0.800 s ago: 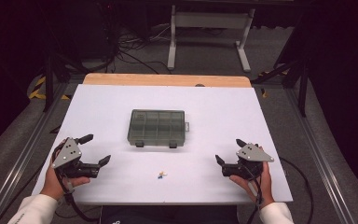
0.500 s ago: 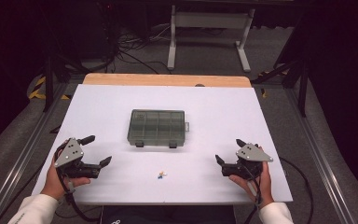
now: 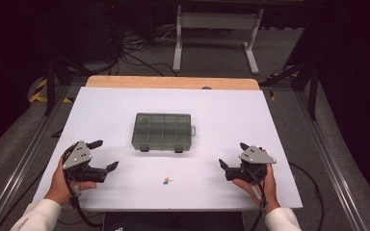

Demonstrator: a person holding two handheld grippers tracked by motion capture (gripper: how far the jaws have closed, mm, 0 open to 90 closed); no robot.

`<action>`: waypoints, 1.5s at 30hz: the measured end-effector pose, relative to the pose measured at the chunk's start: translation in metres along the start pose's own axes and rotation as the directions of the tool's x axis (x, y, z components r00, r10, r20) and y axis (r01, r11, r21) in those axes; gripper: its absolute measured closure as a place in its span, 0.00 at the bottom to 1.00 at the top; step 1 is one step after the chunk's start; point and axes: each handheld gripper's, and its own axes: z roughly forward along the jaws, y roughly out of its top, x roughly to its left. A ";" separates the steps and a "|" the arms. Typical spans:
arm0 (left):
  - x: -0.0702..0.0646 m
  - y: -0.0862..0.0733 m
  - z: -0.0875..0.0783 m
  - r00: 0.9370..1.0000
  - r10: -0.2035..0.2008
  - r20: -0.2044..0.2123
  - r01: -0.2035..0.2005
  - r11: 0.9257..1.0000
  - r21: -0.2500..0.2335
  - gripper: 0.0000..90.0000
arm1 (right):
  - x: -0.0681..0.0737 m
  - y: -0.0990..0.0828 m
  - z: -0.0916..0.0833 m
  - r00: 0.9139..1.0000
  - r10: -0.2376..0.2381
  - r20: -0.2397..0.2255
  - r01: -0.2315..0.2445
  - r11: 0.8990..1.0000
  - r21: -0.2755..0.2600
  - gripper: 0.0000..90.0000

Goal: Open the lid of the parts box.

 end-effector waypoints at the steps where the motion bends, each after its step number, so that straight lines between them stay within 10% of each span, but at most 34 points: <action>1: 0.001 0.000 0.002 1.000 0.000 -0.003 0.000 1.000 0.007 0.11 | 0.001 0.001 0.002 1.000 -0.003 -0.004 0.003 1.000 0.004 0.09; 20: 0.018 0.009 0.053 1.000 0.020 0.023 -0.023 0.992 0.123 0.16 | 0.014 0.032 0.056 0.991 -0.035 -0.130 0.046 0.996 0.081 0.16; 45: 0.021 0.022 0.097 0.994 -0.009 0.111 -0.017 0.972 0.235 0.49 | 0.039 0.049 0.107 0.955 -0.047 -0.294 0.094 0.984 0.151 0.65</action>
